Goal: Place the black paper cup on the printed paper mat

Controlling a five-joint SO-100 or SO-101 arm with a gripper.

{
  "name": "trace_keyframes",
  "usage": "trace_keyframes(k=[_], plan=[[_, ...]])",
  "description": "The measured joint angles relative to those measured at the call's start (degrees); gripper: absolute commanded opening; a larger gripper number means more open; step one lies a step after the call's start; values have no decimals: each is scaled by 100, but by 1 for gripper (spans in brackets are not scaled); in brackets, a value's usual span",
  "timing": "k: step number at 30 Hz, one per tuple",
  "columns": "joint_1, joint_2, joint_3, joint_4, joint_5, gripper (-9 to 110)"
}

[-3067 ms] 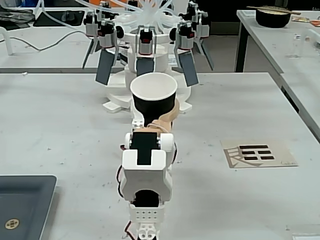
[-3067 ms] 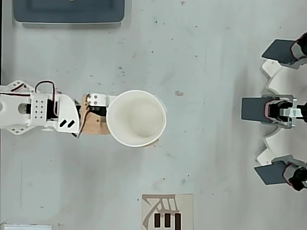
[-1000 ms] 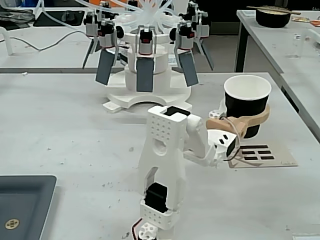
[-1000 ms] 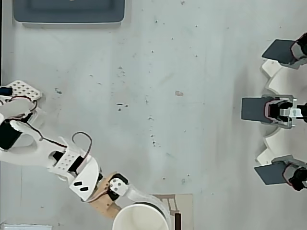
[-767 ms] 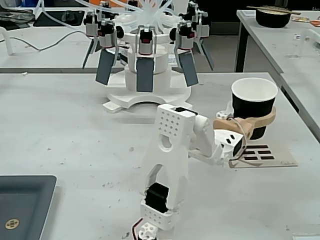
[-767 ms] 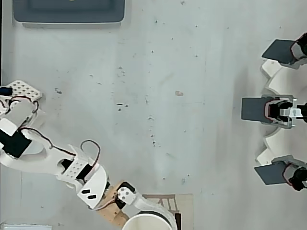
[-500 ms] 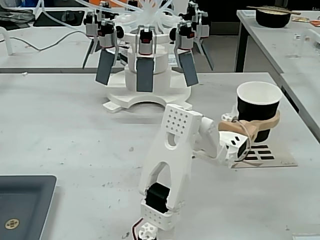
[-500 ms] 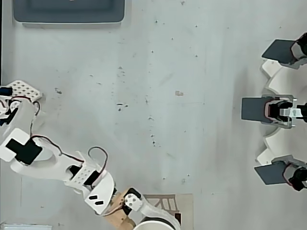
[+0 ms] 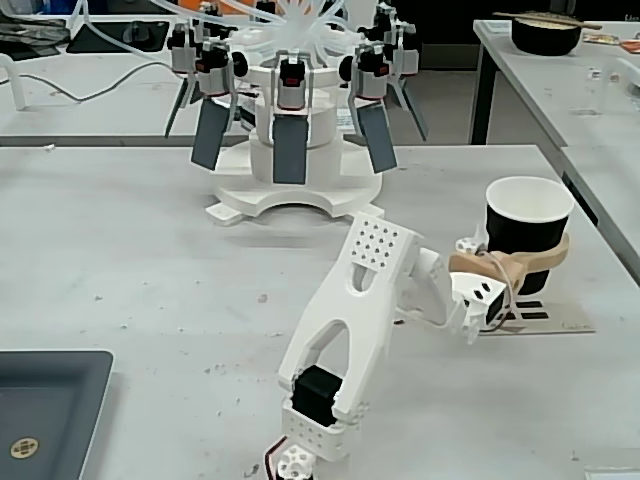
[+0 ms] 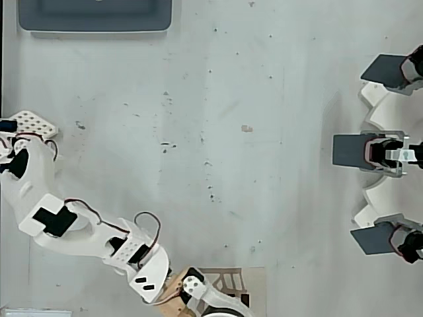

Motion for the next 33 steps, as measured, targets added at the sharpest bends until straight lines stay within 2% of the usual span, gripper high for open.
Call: trace_keyframes(k=[22, 33], plan=[[-88, -1600, -1063, -492, 62, 7], [-70, -1644, -1055, -492, 114, 26]])
